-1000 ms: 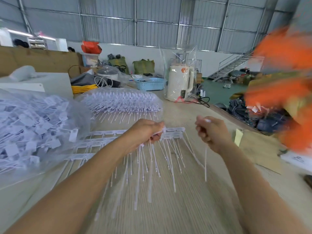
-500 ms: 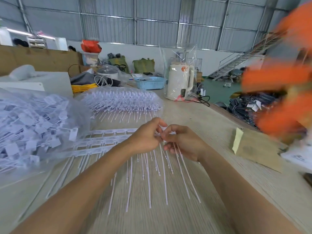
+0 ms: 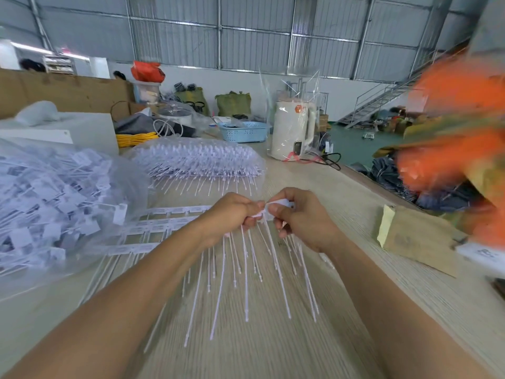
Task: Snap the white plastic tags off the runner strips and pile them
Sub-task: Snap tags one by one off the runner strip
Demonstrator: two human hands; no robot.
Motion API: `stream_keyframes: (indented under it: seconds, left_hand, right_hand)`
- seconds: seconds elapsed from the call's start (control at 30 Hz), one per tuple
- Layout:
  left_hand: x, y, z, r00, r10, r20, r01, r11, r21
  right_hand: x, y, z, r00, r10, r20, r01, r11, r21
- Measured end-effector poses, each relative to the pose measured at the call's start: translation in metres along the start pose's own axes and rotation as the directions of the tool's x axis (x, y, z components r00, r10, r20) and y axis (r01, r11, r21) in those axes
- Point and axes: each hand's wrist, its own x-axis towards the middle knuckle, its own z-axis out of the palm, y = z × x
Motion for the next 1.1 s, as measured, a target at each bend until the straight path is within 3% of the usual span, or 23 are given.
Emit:
stream_keyframes:
  seconds: [0.1,0.2,0.23,0.27,0.3,0.33,0.4,0.6,0.77,0.93,1.03,1.1]
  left_hand:
    - [-0.002,0.007,0.001,0.973,-0.159,0.167,0.202,0.936,-0.287]
    - [-0.007,0.01,-0.003,0.943,-0.211,0.259,0.285,0.913,-0.291]
    - [-0.007,0.01,-0.005,0.956,-0.18,0.231,0.238,0.939,-0.25]
    - [-0.007,0.009,-0.006,0.975,-0.129,0.18,0.164,0.967,-0.195]
    - [-0.008,0.01,-0.006,0.989,-0.073,0.126,0.09,0.987,-0.133]
    - [-0.008,0.011,-0.006,0.995,-0.031,0.091,0.038,0.997,-0.07]
    - [-0.006,0.01,-0.003,0.997,-0.013,0.073,0.011,0.999,0.032]
    - [-0.005,0.008,0.0,0.996,0.027,0.089,-0.049,0.965,0.258]
    - [-0.001,0.005,-0.001,0.995,0.091,0.037,-0.098,0.952,0.291]
    - [0.0,0.004,-0.004,0.991,0.136,0.002,-0.134,0.969,0.208]
    - [0.002,0.0,-0.008,0.996,0.085,-0.018,-0.083,0.99,0.113]
    - [0.001,-0.003,-0.011,0.999,0.036,-0.017,-0.033,0.989,0.144]
  right_hand:
    - [-0.002,-0.005,-0.001,0.995,-0.093,-0.017,0.089,0.982,-0.167]
    - [-0.001,-0.003,-0.016,0.975,-0.108,-0.196,0.05,0.958,-0.283]
    - [0.001,-0.001,-0.029,0.956,-0.036,-0.291,-0.02,0.982,-0.188]
    - [0.003,0.0,-0.042,0.931,0.095,-0.354,-0.093,0.995,0.024]
    - [0.004,0.0,-0.054,0.91,0.246,-0.333,-0.142,0.941,0.307]
    - [0.005,-0.001,-0.062,0.902,0.356,-0.244,-0.17,0.812,0.558]
    - [0.006,-0.003,-0.066,0.906,0.419,-0.052,-0.244,0.62,0.746]
    - [0.001,-0.012,-0.027,0.909,0.393,0.137,-0.409,0.782,0.471]
    - [0.0,-0.009,-0.009,0.936,0.347,0.057,-0.351,0.932,0.096]
    - [-0.004,-0.006,0.001,0.954,0.295,0.055,-0.299,0.925,0.235]
    - [-0.002,-0.008,0.001,0.98,0.199,0.002,-0.191,0.939,0.284]
    - [-0.001,-0.007,0.0,0.986,0.165,0.0,-0.159,0.951,0.266]
